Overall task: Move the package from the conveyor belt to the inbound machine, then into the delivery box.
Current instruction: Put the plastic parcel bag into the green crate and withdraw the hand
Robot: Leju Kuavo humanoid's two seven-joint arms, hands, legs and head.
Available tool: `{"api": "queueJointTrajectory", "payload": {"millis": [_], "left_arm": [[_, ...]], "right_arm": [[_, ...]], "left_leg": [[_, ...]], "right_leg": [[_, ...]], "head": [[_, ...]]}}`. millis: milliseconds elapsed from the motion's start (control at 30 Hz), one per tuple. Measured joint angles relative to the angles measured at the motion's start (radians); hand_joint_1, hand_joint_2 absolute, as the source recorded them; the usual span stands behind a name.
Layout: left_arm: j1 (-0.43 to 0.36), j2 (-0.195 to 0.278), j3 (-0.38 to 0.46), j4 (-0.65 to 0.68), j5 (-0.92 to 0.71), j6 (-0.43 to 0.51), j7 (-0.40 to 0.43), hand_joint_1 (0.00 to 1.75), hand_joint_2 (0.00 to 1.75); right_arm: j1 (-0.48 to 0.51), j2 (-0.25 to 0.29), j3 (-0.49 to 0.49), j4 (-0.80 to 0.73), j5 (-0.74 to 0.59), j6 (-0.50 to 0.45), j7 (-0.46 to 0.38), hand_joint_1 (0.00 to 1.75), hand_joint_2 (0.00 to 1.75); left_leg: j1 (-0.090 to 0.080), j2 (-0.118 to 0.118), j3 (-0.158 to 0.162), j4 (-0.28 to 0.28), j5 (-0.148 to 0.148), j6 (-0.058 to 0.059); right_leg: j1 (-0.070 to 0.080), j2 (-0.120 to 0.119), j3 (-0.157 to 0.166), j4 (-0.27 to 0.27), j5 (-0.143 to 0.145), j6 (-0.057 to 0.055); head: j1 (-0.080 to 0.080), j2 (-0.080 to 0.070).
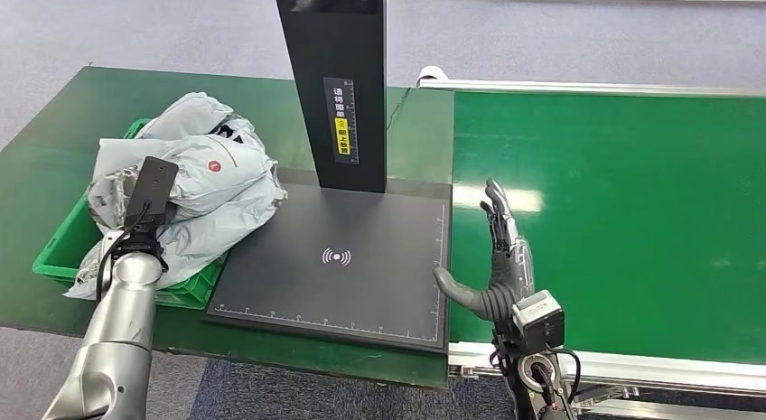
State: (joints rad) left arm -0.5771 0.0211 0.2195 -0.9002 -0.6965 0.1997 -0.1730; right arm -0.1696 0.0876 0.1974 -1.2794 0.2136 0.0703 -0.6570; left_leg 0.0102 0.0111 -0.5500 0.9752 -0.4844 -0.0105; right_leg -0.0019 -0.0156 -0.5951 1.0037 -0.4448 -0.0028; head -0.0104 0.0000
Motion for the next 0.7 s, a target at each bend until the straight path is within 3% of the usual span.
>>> {"api": "queueJointTrajectory", "payload": {"millis": [33,167,300,433,700], "left_arm": [[-0.013,0.003,0.004,0.031,0.021,-0.031,-0.010,1.67,1.75],[-0.066,0.015,0.009,0.146,-0.001,0.009,-0.002,0.04,1.75],[-0.088,0.021,0.001,0.210,-0.037,0.150,-0.010,0.00,1.75],[-0.070,0.011,-0.004,0.198,0.039,0.240,-0.127,0.00,1.75],[0.056,-0.036,-0.056,-0.047,0.208,0.374,-0.303,0.00,1.75]], "right_arm": [[-0.005,0.000,0.000,0.003,0.000,0.003,0.000,0.00,1.75],[-0.020,0.002,0.001,0.012,-0.003,0.007,0.001,0.00,1.75],[-0.023,0.003,0.001,0.013,-0.008,0.008,0.008,0.00,1.75],[-0.020,0.002,0.001,0.013,-0.011,0.003,0.012,0.00,1.75],[-0.012,0.002,0.001,0.013,-0.018,-0.015,0.008,0.00,1.75]], "left_leg": [[0.000,-0.001,0.000,0.000,0.000,0.000],[0.000,-0.005,0.002,0.000,0.001,0.001],[0.000,-0.005,0.004,0.000,0.002,0.001],[0.000,-0.004,0.004,0.000,0.002,0.001],[0.000,-0.004,0.000,0.000,0.001,0.000]], "right_leg": [[0.000,-0.001,0.001,0.000,0.000,0.000],[-0.001,-0.005,0.004,0.000,0.000,0.000],[-0.001,-0.004,0.005,0.000,0.000,0.000],[0.000,-0.004,0.004,0.000,0.000,0.000],[0.000,-0.003,0.001,0.000,0.000,0.000]], "head": [[0.000,0.000],[0.000,0.000],[0.000,0.000],[0.000,0.000],[0.000,0.000]]}}
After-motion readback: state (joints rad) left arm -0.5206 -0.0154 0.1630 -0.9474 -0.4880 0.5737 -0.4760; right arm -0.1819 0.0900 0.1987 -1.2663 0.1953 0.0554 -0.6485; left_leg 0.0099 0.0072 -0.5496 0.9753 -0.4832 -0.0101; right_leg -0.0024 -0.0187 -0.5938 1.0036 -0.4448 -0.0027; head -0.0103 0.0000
